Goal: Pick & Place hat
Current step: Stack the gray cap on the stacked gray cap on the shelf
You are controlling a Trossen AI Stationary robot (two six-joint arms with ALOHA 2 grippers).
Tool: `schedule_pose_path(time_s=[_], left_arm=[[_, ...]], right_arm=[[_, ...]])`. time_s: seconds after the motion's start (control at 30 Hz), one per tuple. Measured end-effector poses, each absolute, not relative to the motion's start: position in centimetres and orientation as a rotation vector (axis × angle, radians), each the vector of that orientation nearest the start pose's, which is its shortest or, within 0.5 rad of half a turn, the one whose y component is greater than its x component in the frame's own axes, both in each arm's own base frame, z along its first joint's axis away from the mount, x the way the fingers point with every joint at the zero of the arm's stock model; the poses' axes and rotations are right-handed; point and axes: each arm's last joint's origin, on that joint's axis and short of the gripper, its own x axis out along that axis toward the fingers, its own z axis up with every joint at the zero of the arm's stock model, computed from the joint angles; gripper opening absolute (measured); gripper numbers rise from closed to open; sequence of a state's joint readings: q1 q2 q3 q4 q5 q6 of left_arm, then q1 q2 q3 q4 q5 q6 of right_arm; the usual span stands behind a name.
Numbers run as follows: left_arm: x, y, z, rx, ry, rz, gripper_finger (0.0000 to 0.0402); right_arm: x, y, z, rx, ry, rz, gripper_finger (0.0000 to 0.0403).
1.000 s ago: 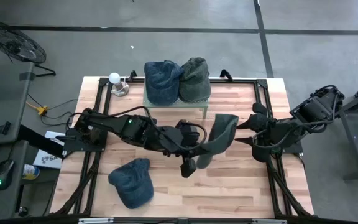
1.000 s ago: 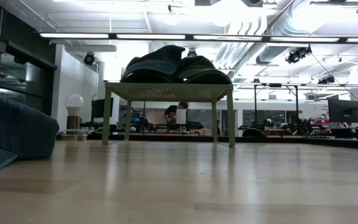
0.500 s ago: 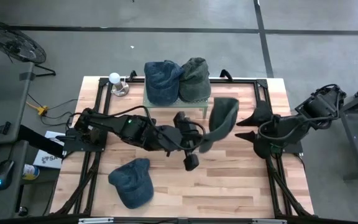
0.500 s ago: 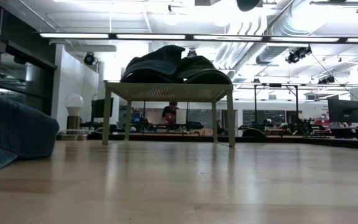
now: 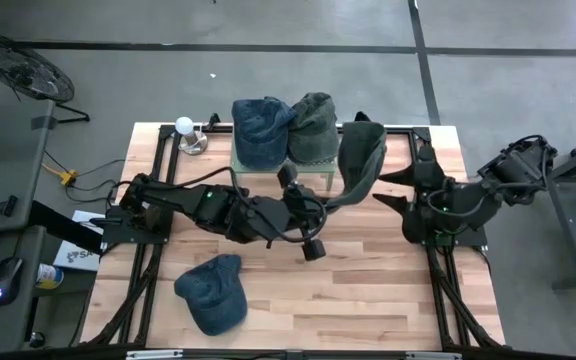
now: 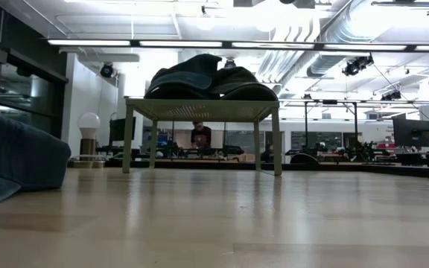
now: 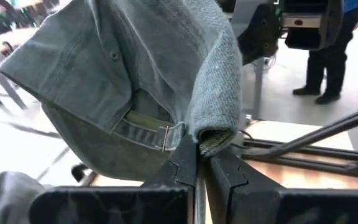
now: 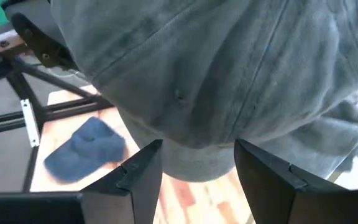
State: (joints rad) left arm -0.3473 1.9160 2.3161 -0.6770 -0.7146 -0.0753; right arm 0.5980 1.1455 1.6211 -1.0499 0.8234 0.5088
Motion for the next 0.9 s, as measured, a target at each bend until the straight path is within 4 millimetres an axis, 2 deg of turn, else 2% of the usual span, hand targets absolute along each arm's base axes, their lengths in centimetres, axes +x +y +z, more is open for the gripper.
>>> schedule_pose_path(time_s=[0.3,0.5,0.7,0.9], left_arm=[[38.0,-11.5,47.9,0.162,0.23,0.446,0.0006],[38.1,-11.6,48.7,0.217,0.182,0.449,0.0006],[38.2,-11.6,49.3,0.283,0.146,0.447,0.0006],[38.5,-10.9,49.3,0.293,0.144,0.445,0.0006]], right_arm=[[14.4,7.0,48.1,0.038,0.232,-0.354,0.0195],[13.4,6.2,49.0,-0.055,0.19,-0.369,0.0237],[13.4,6.2,49.4,-0.112,0.169,-0.369,0.0274],[14.2,5.9,50.0,-0.124,0.134,-0.386,0.0283]])
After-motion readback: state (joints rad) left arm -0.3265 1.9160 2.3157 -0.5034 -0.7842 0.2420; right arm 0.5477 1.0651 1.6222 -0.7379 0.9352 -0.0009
